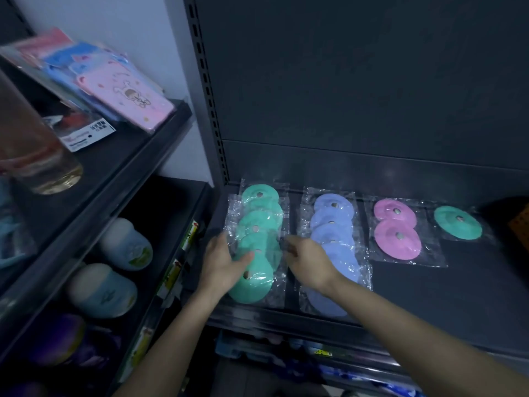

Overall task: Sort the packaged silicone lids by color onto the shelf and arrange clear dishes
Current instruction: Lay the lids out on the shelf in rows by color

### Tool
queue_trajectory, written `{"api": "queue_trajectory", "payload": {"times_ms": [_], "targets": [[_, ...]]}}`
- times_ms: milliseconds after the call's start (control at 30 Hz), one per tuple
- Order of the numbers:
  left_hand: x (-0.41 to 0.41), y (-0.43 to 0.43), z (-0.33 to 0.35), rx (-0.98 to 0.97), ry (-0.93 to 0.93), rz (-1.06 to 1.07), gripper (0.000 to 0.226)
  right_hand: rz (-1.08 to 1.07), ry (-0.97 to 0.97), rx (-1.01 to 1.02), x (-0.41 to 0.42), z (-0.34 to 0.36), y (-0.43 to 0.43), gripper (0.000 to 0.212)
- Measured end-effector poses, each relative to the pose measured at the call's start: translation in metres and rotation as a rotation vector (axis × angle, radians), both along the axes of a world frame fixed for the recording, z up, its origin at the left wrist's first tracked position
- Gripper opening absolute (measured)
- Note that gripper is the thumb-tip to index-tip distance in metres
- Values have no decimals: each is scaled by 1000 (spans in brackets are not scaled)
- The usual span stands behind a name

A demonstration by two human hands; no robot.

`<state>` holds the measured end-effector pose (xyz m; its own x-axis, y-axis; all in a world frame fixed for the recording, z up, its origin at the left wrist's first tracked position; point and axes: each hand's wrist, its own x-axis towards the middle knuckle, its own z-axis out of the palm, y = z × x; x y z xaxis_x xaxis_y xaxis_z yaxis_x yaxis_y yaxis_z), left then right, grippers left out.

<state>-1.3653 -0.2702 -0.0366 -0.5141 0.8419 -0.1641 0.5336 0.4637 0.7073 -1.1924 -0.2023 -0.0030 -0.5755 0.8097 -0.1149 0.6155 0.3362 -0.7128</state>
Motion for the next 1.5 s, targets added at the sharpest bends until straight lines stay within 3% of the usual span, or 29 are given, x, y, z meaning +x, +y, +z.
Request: {"api": "queue_trajectory", "payload": {"times_ms": [133,267,400,500,633,833,933,1033,1233,1400,1500], "targets": [[-10,18,13,93,-5,35,48,-115,73,84,-4,1,22,36],[-24,36,10,81,-86,90,49,-177,12,90,-13,-3,48,29],[-29,45,4,108,-65,147,21,-176,-73,126,-22,-6,65,33],[-32,48,-1,83,-4,170,12,-164,-130,102,-27,-5,73,26],[-34,54,-2,56,1,187,12,-152,-178,50,-32,-5,75,23],[-36,58,-1,64,-28,199,24,-176,-202,-9,-36,-8,71,36],[-36,60,0,72,-55,242,38,-173,-194,-25,-35,-11,68,24],[-39,66,0,105,-40,264,35,-159,-203,-17,-35,-9,69,20],[-37,74,1,92,-51,190,22,-151,-224,3,-37,-6,70,32],[-31,65,2,131,-3,182,27,-69,-245,119,-34,-3,62,7],[-21,52,7,133,86,91,42,-2,-212,199,-28,-6,50,8]]}}
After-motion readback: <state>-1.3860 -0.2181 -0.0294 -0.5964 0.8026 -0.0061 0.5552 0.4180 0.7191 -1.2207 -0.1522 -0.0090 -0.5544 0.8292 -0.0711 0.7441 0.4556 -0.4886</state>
